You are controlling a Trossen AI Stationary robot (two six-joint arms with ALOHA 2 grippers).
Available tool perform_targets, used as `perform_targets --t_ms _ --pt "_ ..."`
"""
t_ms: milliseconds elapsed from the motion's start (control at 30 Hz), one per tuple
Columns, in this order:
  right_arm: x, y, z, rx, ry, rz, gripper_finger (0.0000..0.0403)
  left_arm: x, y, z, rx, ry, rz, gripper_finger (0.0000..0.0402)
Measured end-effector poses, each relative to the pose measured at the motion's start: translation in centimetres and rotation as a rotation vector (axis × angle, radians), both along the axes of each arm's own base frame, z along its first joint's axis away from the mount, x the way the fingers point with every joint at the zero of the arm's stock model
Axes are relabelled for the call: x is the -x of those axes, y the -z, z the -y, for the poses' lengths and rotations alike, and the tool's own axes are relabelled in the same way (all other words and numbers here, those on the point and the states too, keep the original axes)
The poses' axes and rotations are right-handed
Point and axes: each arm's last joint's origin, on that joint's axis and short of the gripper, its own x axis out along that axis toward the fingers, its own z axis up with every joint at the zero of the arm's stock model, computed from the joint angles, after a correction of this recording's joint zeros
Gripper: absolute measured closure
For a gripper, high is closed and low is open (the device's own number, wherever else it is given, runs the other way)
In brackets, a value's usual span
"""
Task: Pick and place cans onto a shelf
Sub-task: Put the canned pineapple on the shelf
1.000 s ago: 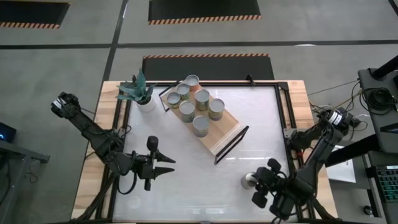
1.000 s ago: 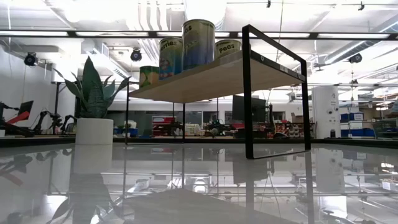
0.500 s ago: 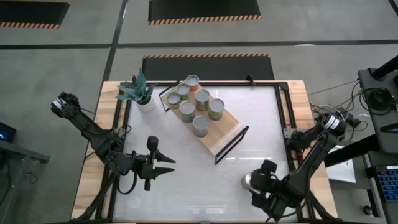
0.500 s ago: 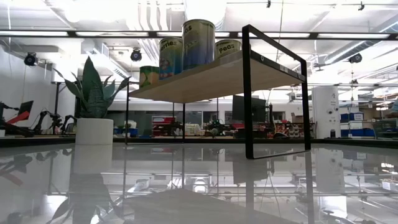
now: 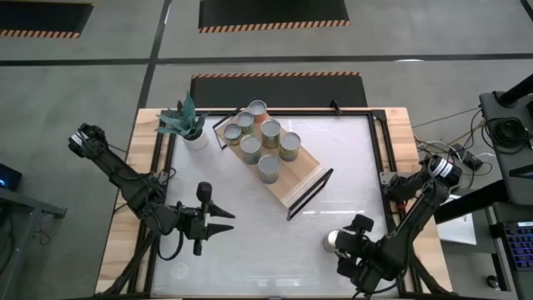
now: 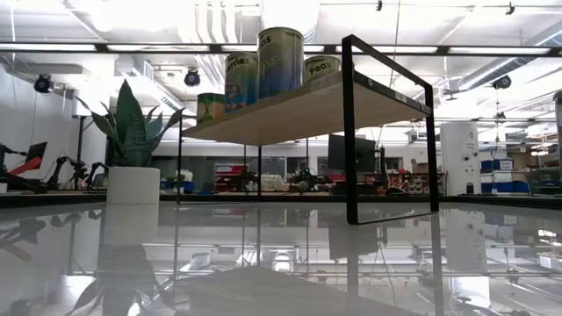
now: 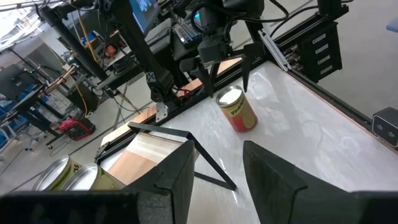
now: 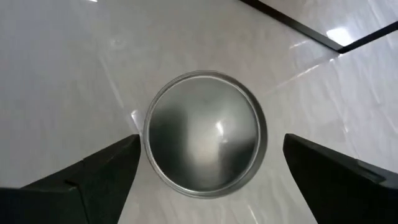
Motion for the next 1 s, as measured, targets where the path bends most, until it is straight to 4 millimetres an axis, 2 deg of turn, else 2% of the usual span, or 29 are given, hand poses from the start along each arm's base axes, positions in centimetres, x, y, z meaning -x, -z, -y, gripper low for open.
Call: perform_targets --t_ms 233,367,467,600,700,867,1000 --pt "-0.6 0.7 0.3 -0.015 0.026 0.009 0.0027 0.0 0.0 0.0 0.0 0.0 -0.001 0.0281" --pt "-0.9 1.4 0.4 -0.016 0.032 0.003 0.0061 0.0 0.0 0.0 0.003 -0.001 0.0 0.0281" --pt "-0.8 0.8 0.7 -0.035 0.035 0.017 0.0097 0.0 0.0 0.0 0.002 0.0 -0.001 0.0281" --pt "-0.7 -0.4 1.0 -0.073 0.046 0.047 0.0103 0.0 0.0 0.0 0.002 -0.001 -0.001 0.0281" --pt "-0.5 -2.2 1.3 -0.107 0.048 0.061 0.0103 0.0 0.0 0.0 0.002 -0.001 -0.001 0.0281" --pt "-0.9 -7.8 3.1 -0.188 0.09 0.136 0.0084 0.0 0.0 0.0 0.004 -0.001 0.001 0.0281" --pt "-1.8 -11.0 4.3 -0.215 0.067 0.184 0.0081 0.0 0.0 0.0 0.005 0.0 0.002 0.0281"
